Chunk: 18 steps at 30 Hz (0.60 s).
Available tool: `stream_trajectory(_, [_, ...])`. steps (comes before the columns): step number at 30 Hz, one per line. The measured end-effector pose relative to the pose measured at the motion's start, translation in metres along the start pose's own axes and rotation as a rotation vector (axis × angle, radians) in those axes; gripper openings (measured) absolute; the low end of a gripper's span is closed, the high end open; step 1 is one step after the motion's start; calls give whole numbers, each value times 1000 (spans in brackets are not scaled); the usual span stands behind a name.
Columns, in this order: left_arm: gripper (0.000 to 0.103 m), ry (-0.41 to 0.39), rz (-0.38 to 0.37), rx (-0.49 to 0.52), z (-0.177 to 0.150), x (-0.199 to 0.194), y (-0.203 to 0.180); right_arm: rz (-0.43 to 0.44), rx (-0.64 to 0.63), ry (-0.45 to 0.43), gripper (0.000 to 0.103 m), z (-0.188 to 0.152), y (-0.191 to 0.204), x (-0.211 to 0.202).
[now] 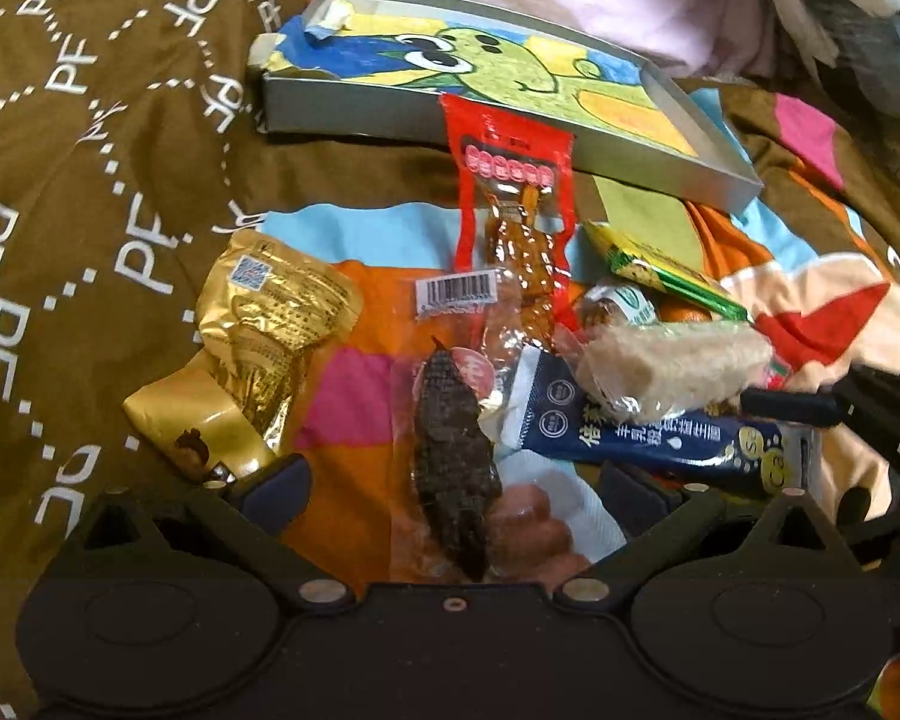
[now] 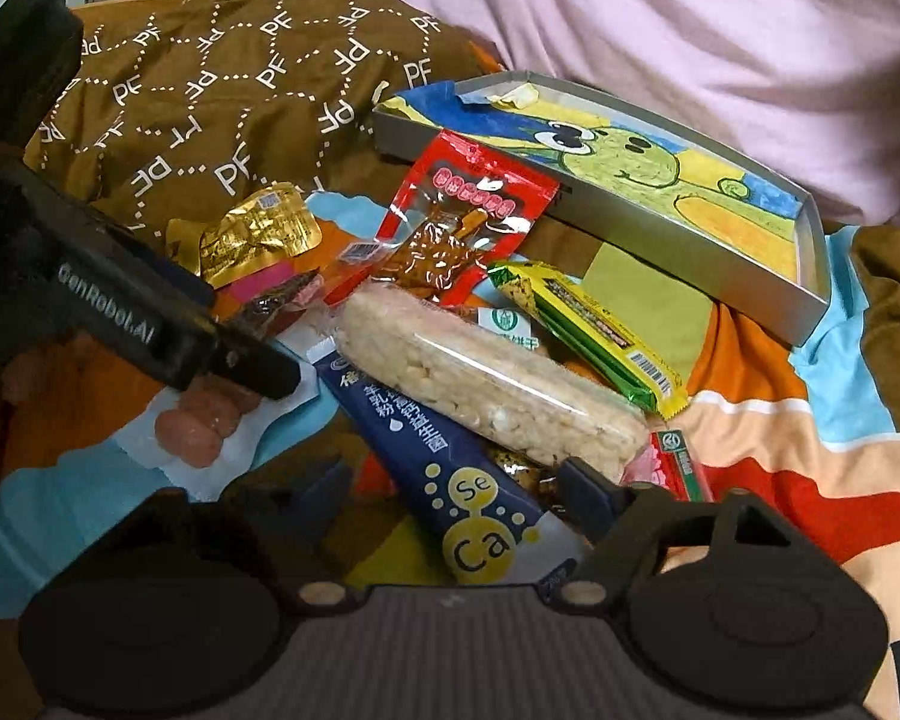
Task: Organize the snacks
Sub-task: 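Move left tool toward the dark jerky pack while right tool approaches the blue stick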
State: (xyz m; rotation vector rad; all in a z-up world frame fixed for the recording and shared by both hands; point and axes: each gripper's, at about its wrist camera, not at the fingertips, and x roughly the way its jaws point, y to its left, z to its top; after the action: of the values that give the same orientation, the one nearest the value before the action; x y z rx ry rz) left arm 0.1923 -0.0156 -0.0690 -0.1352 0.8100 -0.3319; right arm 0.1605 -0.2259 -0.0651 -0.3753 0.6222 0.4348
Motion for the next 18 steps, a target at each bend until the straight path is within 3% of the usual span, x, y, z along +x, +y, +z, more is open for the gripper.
stream_trajectory(6, [99,-12,-42,-86,-4,-7,9,-9,33,42,69,-1,-1,3])
stream_trajectory(11, [88,-19,-64,-97,-4,-8,9,9,75,59,61,0,-2,0])
stream_trajectory(18, [68,-11,-70,-35,8,4,6,56,82,62,47,2,5,-2])
